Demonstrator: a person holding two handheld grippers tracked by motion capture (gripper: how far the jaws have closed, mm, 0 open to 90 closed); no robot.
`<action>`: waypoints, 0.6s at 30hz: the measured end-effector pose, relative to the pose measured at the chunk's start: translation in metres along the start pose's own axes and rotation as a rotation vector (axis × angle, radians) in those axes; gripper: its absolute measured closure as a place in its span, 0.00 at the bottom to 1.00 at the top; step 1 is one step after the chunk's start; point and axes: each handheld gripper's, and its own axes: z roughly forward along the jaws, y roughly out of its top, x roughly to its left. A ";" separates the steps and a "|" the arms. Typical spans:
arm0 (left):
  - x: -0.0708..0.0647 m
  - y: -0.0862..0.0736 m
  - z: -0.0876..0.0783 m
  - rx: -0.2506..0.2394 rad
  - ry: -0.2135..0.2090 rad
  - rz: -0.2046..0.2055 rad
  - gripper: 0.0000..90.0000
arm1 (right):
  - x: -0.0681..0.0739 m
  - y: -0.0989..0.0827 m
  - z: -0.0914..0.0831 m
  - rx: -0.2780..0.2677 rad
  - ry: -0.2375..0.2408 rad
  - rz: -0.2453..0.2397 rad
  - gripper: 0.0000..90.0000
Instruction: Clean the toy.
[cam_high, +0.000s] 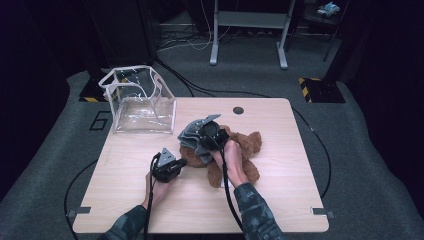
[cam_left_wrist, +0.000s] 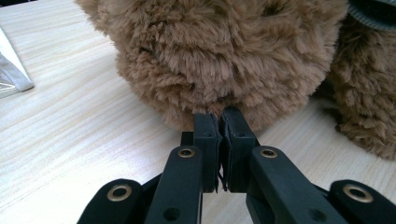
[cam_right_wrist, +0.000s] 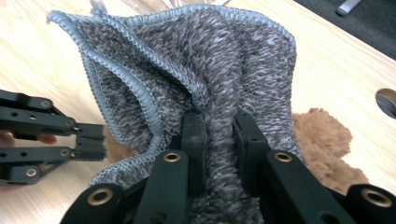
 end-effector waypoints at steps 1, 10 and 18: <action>0.000 0.000 0.000 0.000 -0.001 0.000 0.96 | -0.001 -0.001 -0.001 0.014 -0.001 0.012 0.86; 0.001 0.000 0.000 -0.004 -0.001 0.005 0.96 | -0.023 -0.012 -0.011 0.053 -0.059 -0.005 0.86; 0.001 0.000 0.000 -0.006 -0.001 0.006 0.97 | -0.049 -0.028 -0.025 0.056 -0.104 0.030 0.86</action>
